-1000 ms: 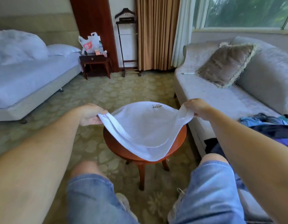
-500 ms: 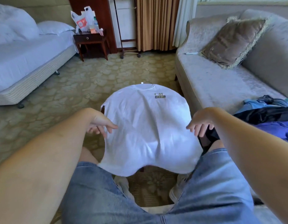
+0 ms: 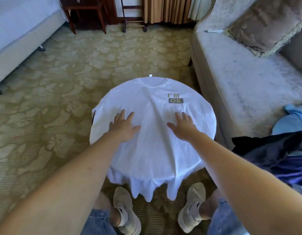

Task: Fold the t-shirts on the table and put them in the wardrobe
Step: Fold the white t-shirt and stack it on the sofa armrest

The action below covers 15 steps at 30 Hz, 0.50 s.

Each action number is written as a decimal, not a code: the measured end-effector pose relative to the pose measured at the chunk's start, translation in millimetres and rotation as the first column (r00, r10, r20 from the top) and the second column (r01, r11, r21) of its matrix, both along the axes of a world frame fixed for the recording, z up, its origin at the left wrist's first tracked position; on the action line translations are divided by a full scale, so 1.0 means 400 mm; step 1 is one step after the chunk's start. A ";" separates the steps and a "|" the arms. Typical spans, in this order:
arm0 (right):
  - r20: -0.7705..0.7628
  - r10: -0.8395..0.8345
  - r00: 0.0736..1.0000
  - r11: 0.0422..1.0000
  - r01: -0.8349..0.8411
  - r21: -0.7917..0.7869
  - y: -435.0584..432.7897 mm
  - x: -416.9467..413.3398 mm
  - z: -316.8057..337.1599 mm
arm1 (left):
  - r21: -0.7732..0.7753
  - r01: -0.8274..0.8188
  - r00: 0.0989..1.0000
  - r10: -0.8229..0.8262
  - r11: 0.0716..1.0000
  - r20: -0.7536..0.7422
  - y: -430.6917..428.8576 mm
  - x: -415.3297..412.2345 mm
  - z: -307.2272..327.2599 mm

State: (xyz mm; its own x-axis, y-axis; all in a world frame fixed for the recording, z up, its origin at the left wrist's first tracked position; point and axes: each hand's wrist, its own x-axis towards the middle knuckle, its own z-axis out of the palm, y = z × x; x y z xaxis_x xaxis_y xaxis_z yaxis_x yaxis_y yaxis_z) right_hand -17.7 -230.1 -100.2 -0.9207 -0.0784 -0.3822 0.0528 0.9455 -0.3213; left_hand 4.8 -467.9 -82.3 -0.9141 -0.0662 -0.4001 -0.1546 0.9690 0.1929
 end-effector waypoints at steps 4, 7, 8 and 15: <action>-0.073 0.022 0.997 0.995 -0.015 0.101 -0.016 -0.035 -0.087 | -0.045 0.002 1.000 -0.001 0.999 0.009 0.001 -0.057 -0.080; -0.168 0.057 0.984 0.984 -0.027 0.174 0.002 -0.052 -0.112 | -0.112 0.015 0.999 -0.011 0.994 0.038 -0.011 -0.072 -0.114; -0.174 0.064 0.983 0.982 -0.030 0.188 0.008 -0.055 -0.113 | -0.121 0.024 0.998 -0.018 0.992 0.053 -0.015 -0.074 -0.113; -0.128 0.130 0.983 0.967 -0.097 0.237 0.043 0.003 -0.110 | -0.131 0.066 0.986 -0.044 0.989 0.160 -0.008 -0.004 -0.085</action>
State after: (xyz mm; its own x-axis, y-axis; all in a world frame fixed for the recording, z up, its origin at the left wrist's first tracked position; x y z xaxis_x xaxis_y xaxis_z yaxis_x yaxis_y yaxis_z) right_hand -16.5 -213.0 -144.3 -0.9568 -0.1114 -0.2684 -0.0896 0.9917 -0.0920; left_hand 3.4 -471.0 -116.1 -0.8450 -0.0811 -0.5287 -0.1182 0.9923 0.0366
